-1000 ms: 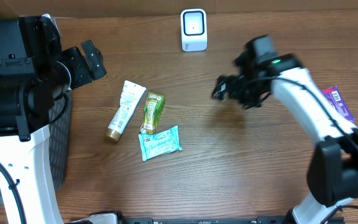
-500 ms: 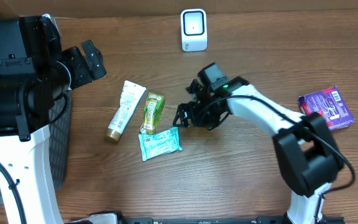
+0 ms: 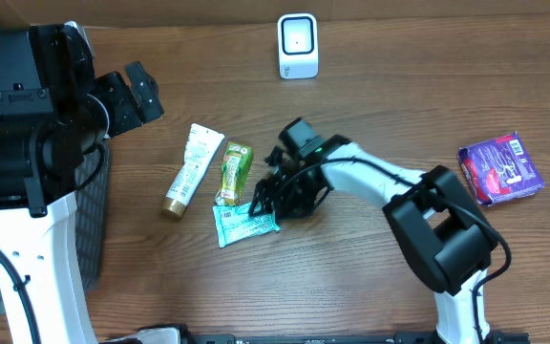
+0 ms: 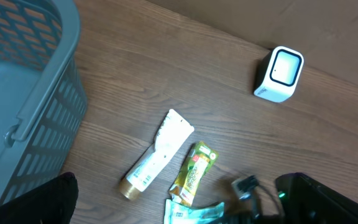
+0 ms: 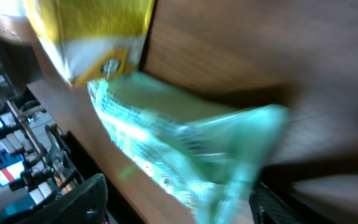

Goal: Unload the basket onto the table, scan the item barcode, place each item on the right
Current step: 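Move the right gripper to the mint-green packet and grasp it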

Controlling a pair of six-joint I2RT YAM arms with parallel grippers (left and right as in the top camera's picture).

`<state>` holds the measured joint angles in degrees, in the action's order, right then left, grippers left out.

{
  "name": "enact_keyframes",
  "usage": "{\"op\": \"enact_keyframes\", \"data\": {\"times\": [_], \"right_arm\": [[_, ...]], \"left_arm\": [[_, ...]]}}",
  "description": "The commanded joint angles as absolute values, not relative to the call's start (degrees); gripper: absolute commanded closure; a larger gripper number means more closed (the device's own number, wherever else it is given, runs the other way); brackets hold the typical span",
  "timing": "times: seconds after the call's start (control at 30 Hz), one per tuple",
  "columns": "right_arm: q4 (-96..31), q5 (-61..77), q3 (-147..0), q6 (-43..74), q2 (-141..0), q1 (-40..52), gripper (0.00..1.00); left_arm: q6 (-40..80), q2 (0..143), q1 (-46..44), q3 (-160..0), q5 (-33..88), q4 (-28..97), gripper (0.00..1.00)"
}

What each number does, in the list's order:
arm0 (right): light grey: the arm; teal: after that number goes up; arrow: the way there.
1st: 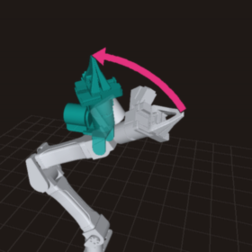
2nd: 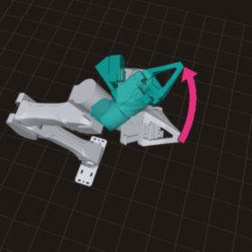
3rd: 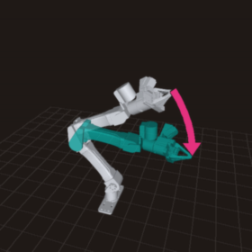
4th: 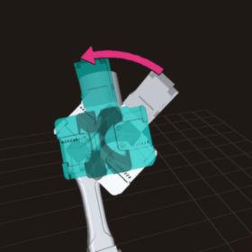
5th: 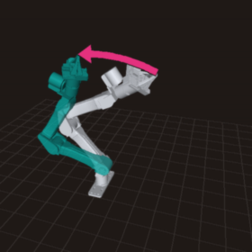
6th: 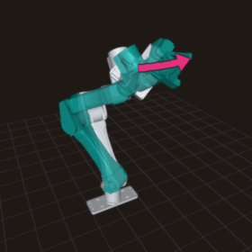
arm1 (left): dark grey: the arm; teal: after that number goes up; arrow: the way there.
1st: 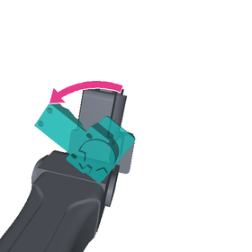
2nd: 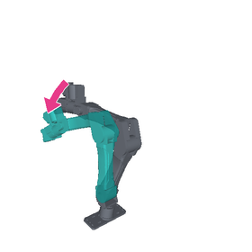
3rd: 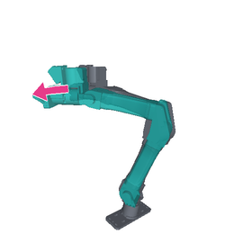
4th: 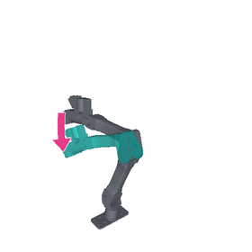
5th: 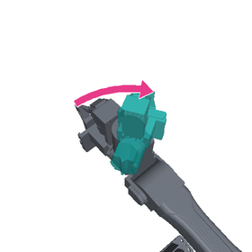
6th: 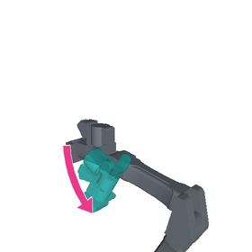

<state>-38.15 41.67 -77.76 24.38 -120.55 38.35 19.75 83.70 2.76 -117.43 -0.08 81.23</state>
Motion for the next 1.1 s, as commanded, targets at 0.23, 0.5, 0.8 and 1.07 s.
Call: {"op": "enact_keyframes", "data": {"times": [0.23,0.5,0.8,1.07], "right_arm": [[-34.61,39.46,-77.21,30.3,-123.57,40.25,0.49],[-29.43,35.57,-77.21,32.95,-123.57,37.23,0.47],[-29.26,37.54,-77.19,31.05,-123.57,39.03,0.51],[-29.89,36.4,-77.19,31.79,-123.57,41.85,0.51]], "left_arm": [[19.29,84.01,2.98,-118.17,-0.58,81.21,0.0],[19.29,84.05,2.98,-118.17,-0.58,81.25,0.0],[19.29,84.09,2.98,-118.17,-0.58,81.25,0.01],[19.29,84.09,2.98,-118.17,-0.58,81.25,0.0]]}}
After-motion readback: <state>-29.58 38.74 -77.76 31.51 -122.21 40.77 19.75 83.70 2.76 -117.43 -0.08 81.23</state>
